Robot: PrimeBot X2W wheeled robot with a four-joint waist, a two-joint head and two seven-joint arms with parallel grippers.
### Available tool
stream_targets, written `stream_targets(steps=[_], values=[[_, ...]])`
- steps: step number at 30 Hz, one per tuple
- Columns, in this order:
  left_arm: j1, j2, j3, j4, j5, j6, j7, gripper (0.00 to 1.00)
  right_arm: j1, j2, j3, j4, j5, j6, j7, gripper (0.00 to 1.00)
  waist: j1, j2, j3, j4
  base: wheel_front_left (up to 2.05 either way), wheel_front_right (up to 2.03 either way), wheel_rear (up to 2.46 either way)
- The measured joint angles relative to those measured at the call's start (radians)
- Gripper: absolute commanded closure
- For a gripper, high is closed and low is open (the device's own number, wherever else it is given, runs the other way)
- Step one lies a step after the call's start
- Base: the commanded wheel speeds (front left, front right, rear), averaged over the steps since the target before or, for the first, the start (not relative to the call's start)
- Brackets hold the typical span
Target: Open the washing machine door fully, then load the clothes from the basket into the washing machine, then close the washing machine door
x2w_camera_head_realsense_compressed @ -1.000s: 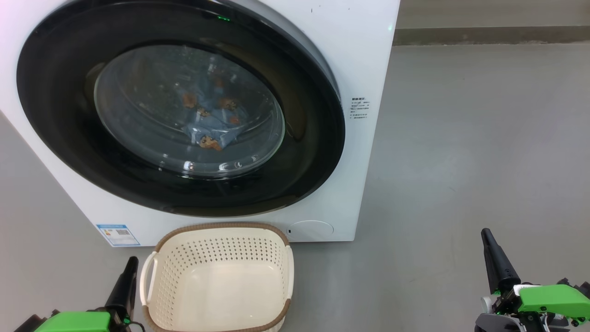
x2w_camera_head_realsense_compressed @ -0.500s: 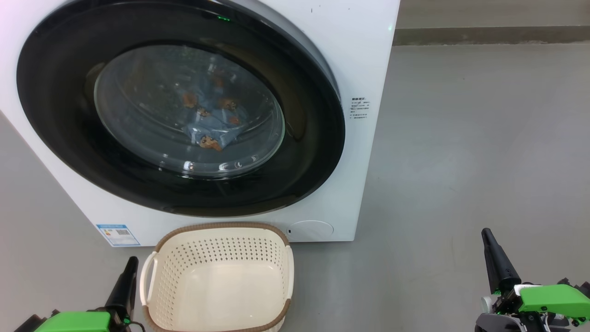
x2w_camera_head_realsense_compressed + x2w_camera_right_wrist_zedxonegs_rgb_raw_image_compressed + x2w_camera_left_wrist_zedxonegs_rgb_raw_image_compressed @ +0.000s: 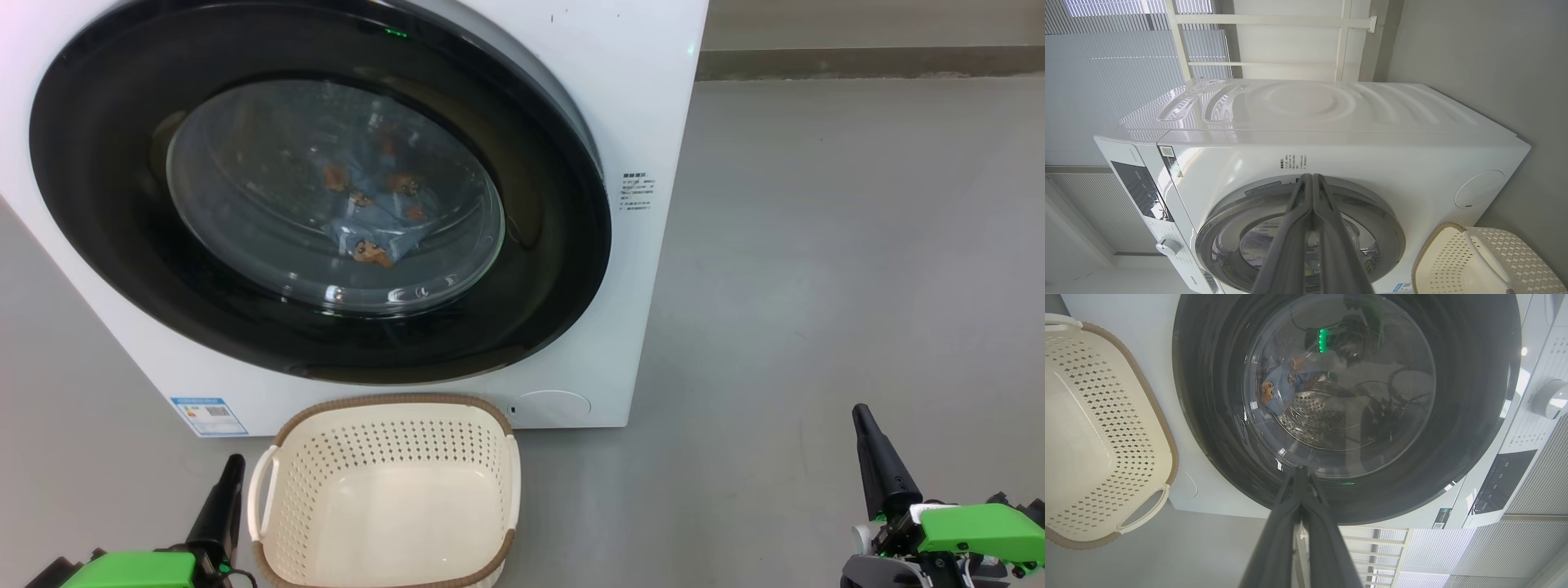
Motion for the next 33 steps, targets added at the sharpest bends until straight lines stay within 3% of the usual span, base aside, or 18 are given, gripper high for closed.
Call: stream_targets(steps=[33], values=[[0.0, 0.0, 0.0, 0.0, 0.0, 0.0, 0.0, 1.0, 0.0, -0.004, 0.008, 0.0, 0.004, 0.0, -0.005, 1.0, 0.0, 0.0, 0.0, 0.0, 0.0, 0.0, 0.0]])
